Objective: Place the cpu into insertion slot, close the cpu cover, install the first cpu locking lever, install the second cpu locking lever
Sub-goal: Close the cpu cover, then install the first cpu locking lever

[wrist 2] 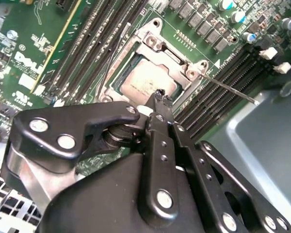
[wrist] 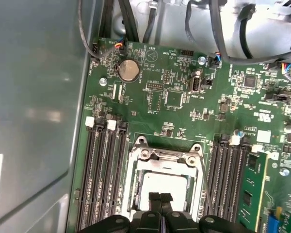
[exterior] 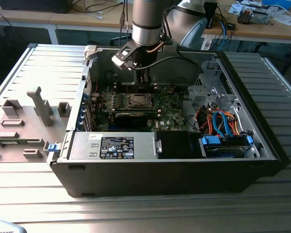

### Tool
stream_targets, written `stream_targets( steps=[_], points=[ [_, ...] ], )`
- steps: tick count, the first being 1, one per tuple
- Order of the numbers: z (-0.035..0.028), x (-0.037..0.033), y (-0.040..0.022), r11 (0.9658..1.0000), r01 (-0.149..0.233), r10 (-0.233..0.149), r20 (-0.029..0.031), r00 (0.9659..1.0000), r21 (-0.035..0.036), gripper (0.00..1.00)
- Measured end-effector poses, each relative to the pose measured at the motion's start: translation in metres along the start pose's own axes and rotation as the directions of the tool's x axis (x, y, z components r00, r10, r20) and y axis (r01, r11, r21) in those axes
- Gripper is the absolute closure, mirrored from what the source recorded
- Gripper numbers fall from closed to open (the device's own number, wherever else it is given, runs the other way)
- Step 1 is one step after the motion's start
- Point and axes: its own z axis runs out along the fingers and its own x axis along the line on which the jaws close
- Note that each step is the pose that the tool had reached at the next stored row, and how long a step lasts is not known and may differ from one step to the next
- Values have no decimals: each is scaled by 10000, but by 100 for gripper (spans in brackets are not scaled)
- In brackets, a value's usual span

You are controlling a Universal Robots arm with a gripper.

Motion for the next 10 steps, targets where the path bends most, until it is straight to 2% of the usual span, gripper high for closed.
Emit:
stream_targets(
  steps=[5,10],
  points=[
    [-9,0,0,10000,0,0,-28,10000,-4,89],
    [-9,0,0,10000,1,-1,-29,10000,-4,89]
  ],
)
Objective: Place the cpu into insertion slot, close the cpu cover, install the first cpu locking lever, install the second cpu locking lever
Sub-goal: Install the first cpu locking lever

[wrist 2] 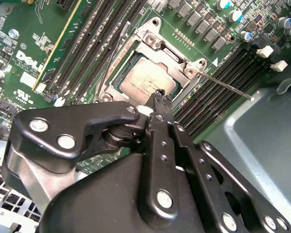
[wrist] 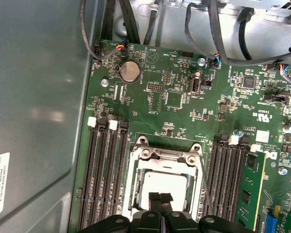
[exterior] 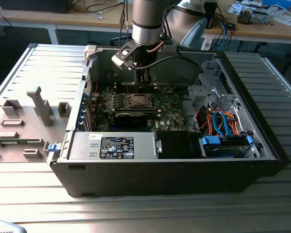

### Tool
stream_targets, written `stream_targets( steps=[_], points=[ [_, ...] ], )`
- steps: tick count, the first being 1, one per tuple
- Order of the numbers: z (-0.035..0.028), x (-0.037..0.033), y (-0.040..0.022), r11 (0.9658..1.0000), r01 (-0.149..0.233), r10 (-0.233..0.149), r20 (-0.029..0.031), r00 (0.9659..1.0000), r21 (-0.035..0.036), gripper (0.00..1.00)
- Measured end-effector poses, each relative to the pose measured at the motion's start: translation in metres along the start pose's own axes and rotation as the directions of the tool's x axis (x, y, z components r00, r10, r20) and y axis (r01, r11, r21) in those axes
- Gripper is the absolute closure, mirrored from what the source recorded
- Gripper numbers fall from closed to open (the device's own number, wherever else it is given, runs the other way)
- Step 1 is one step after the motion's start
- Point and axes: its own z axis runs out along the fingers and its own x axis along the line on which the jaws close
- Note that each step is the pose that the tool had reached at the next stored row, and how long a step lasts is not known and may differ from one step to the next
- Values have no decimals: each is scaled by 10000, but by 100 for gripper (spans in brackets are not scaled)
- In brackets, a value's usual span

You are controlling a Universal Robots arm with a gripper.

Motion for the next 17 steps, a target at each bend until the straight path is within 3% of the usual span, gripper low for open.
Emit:
stream_targets(
  steps=[7,12,16,17],
  points=[
    [0,0,0,10000,43,-43,-2,10000,-2,89],
    [0,0,0,9979,652,-652,17,9979,-21,89],
    [1,0,0,9912,1326,-1325,27,9912,-47,89],
    [0,0,0,9845,1755,-1754,26,9845,-63,89]
  ],
)
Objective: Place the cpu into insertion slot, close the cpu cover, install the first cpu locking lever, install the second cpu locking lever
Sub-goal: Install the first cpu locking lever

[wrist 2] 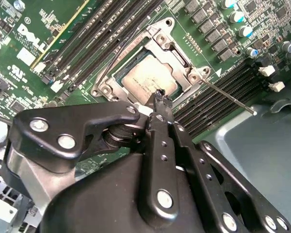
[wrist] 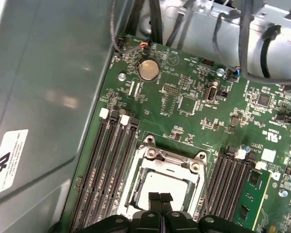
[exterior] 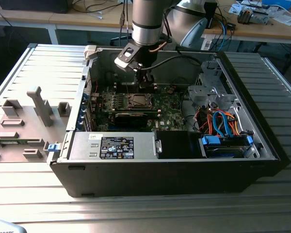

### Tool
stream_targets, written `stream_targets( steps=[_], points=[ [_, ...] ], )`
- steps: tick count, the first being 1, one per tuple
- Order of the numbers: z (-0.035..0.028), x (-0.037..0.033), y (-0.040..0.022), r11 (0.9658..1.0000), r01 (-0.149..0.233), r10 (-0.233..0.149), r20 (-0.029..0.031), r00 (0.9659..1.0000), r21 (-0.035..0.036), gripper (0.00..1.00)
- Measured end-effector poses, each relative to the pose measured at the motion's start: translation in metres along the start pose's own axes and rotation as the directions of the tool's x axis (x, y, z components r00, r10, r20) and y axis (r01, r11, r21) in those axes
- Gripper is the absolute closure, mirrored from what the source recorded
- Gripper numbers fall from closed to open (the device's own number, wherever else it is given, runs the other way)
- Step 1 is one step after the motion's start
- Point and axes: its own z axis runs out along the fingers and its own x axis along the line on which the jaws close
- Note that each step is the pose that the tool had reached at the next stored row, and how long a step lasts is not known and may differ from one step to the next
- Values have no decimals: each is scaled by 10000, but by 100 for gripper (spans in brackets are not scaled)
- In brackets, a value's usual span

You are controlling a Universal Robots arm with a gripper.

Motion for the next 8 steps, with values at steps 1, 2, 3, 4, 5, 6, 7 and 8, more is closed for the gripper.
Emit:
stream_targets(
  steps=[1,2,3,4,5,6,7,8],
  points=[
    [0,0,0,9984,566,-566,0,9984,-22,89],
    [0,0,0,9972,741,-741,5,9972,-27,89],
    [0,0,0,9968,797,-797,7,9968,-28,89],
    [0,0,0,9964,841,-841,8,9965,-30,89],
    [0,0,0,9955,952,-952,11,9955,-32,89],
    [0,0,0,9949,1012,-1012,13,9949,-35,89],
    [0,0,0,9942,1072,-1072,13,9942,-37,89],
    [0,0,0,9934,1142,-1142,14,9935,-39,89]
  ],
)
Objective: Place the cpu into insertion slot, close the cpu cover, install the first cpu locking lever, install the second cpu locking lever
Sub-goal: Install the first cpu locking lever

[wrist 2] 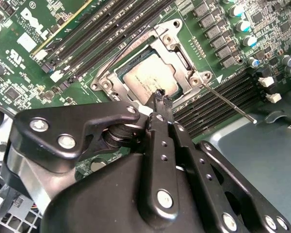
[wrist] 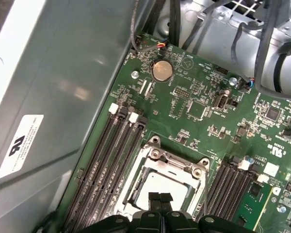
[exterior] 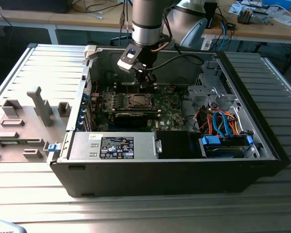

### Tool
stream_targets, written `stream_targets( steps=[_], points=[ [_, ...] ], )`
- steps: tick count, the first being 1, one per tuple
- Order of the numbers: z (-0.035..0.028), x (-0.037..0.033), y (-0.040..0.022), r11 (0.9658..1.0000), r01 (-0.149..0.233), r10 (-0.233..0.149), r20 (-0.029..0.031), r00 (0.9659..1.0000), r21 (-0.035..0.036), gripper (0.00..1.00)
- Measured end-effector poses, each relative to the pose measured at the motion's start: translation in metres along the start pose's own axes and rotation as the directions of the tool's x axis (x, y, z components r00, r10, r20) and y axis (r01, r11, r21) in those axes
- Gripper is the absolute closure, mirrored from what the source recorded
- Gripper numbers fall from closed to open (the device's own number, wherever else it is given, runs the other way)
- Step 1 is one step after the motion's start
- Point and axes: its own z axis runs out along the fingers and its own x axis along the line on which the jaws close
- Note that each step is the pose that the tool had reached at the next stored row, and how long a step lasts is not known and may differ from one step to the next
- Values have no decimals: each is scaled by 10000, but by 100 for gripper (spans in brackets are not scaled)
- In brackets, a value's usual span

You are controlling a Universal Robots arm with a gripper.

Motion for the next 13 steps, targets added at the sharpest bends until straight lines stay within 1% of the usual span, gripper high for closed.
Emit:
stream_targets(
  steps=[4,9,13],
  points=[
    [-1,0,-1,9998,215,-215,-4,9998,-10,89],
    [0,0,0,9992,405,-405,-59,9992,-47,89],
    [0,0,0,9981,617,-617,-56,9981,-54,89]
  ],
)
